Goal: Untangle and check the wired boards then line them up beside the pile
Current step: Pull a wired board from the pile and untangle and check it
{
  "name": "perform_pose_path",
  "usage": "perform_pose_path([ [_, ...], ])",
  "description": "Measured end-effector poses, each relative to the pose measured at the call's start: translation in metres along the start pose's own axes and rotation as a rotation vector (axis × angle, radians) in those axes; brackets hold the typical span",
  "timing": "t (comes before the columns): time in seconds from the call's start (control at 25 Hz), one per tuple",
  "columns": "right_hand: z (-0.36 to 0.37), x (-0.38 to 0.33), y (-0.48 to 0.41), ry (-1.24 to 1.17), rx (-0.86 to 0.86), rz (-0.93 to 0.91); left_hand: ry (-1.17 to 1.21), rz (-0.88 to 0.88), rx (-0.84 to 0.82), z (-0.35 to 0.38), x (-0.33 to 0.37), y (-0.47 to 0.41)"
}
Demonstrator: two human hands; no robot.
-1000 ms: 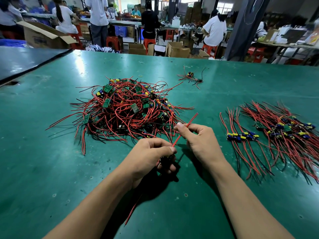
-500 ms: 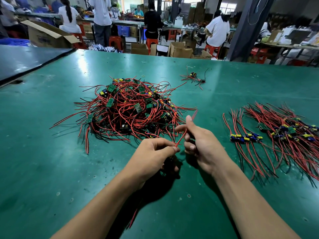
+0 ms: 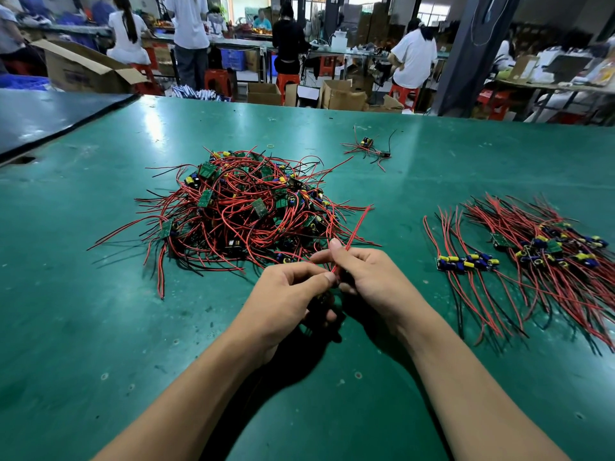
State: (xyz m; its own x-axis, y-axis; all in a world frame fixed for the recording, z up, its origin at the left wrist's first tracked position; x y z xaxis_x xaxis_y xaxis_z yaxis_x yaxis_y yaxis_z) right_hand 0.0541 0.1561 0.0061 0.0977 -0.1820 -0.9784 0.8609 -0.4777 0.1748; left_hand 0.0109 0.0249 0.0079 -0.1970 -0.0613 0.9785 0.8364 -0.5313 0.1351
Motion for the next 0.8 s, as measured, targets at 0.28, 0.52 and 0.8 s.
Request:
perform_pose_path([
  [0.28,-0.019,-0.009,-0.01,-0.225,0.163,0.14,-0.081,0.006,-0.067,-0.002,-0.001,0.001],
  [0.52,-0.027,-0.017,-0.004,-0.508,-0.014,0.353,-0.111,0.016,-0.09,-0.004,-0.002,-0.001],
  [0.8,-0.013,-0.006,-0.004,-0.228,-0.029,0.21,-0.065,0.014,-0.026,-0.003,-0.003,-0.001],
])
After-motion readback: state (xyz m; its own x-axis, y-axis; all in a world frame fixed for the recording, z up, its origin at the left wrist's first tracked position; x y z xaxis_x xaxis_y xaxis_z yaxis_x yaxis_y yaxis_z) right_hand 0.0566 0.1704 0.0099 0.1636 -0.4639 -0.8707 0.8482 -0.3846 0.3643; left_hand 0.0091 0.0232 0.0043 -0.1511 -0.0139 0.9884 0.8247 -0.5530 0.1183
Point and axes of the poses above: each hand's wrist, its own y-axis away from the middle knuckle, its own z-axis out of the palm, x = y × z, the point moved 2 cm from there along -y, towards the middle knuckle, and after that the axes turned 9 degrees about x, right-handed, at the moved point
